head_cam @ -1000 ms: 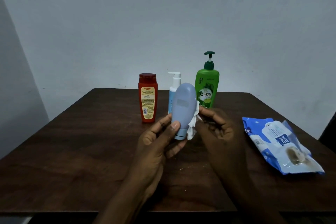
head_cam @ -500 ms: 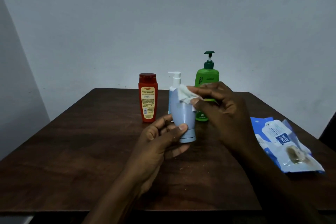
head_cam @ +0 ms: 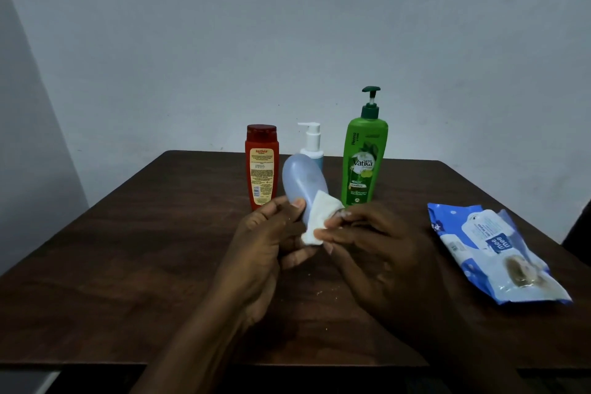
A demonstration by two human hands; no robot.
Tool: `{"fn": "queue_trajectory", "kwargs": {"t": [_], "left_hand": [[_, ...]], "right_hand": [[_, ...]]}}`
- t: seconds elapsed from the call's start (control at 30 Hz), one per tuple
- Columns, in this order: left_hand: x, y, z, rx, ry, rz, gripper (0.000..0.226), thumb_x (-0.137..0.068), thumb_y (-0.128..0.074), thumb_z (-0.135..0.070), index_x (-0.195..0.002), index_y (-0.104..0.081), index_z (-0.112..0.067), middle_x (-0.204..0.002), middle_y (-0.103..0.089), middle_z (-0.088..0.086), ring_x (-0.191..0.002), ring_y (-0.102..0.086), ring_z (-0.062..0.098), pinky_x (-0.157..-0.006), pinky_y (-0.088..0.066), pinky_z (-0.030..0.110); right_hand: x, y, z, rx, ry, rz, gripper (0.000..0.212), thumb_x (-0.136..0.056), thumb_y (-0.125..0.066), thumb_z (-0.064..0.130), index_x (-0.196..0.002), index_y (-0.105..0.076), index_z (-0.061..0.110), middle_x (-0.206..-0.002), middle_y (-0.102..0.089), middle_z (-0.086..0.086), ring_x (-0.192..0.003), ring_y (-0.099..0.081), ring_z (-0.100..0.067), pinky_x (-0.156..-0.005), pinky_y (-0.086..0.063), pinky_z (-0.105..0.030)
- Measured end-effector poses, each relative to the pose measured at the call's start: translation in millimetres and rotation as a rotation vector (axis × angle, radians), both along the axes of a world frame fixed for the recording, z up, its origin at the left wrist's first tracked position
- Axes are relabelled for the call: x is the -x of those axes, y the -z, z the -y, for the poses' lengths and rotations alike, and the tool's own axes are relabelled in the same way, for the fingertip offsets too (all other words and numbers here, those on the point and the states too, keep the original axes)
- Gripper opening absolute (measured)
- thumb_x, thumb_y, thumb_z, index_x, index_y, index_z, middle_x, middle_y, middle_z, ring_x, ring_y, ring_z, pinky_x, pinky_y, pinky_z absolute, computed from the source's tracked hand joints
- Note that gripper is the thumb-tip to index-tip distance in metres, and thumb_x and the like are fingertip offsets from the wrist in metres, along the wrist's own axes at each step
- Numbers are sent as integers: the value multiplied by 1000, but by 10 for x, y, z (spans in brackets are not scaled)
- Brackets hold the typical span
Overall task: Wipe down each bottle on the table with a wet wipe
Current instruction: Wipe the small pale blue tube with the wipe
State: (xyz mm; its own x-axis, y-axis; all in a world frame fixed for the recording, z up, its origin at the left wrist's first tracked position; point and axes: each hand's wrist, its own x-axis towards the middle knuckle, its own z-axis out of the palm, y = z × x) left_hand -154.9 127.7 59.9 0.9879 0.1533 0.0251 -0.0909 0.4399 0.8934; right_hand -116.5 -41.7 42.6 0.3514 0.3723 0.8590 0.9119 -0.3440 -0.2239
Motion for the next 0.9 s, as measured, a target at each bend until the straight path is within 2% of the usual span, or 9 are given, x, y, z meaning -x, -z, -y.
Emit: {"fn": "queue_trajectory", "kwargs": {"t": [0.17, 0.27, 0.4, 0.47, 0.57, 0.63, 0.67, 0.8, 0.9], "left_hand": [[20, 23, 76, 24, 23, 5, 39, -83, -64, -23, -120, -64, -12, -102, -78, 11, -79, -76, 18, -64, -62, 28], [24, -8, 90, 57, 39, 24, 37, -83, -63, -22, -120, -64, -13, -102, -78, 10, -79, -76, 17, -63, -62, 27], [9, -56, 73, 84, -3, 30, 47, -76, -64, -26, -121, -64, -12, -100, -78, 9, -76, -76, 14, -62, -62, 26], [-2, -61, 67, 79, -14, 30, 50, -76, -64, -27, -123, -63, -13, -101, -78, 9, -73, -75, 13, -58, -61, 24], [25, -52, 55, 138, 52, 45, 46, -79, -61, -24, -124, -60, -12, -105, -77, 14, -81, -77, 19, -67, -63, 30], [34, -51, 70, 188, 93, 35, 37, -89, -56, -20, -124, -59, -11, -108, -76, 15, -88, -77, 22, -73, -64, 33], [21, -39, 90, 215, 92, 21, 32, -95, -52, -16, -127, -58, -11, -109, -76, 15, -89, -77, 22, -73, -64, 34], [-46, 11, 147, 304, 29, -37, 30, -103, -40, -11, -127, -58, -9, -110, -76, 14, -86, -77, 21, -68, -64, 35], [-29, 12, 179, 354, 46, -26, 35, -97, -46, -21, -124, -61, -5, -119, -72, 17, -99, -72, 25, -82, -59, 38]], "right_hand": [[-28, -70, 46, -152, -21, -186, 18, -81, -74, 12, -98, -78, 17, -99, -72, 8, -98, -66, 2, -85, -48, -8], [-57, -106, -12, -244, -34, -268, 17, -84, -73, 14, -100, -74, 22, -99, -72, 11, -95, -68, 2, -81, -52, -11], [23, -39, -96, -152, 27, -41, 19, -82, -76, 4, -99, -78, 13, -103, -70, 1, -102, -65, -5, -90, -50, -17], [36, 9, -87, -134, 20, 2, 20, -80, -77, 4, -99, -79, 12, -104, -70, 0, -104, -64, -6, -92, -48, -17], [-2, -39, -65, -271, -49, -240, 16, -84, -77, 13, -99, -77, 18, -101, -73, 4, -98, -69, -4, -86, -52, -15], [-54, -92, -83, -378, -150, -433, 13, -84, -76, 13, -97, -76, 14, -98, -75, 2, -93, -71, -2, -81, -53, -12], [-78, -106, -98, -388, -176, -470, 13, -83, -75, 10, -96, -77, 11, -97, -75, 1, -92, -71, -2, -80, -53, -12], [-121, -54, -125, -215, -85, -300, 20, -83, -78, 5, -100, -78, 15, -101, -73, 6, -99, -69, -7, -87, -54, -19], [-112, -9, -115, -131, -25, -132, 22, -82, -78, 5, -102, -78, 13, -104, -70, 3, -103, -66, -6, -91, -51, -18]]}}
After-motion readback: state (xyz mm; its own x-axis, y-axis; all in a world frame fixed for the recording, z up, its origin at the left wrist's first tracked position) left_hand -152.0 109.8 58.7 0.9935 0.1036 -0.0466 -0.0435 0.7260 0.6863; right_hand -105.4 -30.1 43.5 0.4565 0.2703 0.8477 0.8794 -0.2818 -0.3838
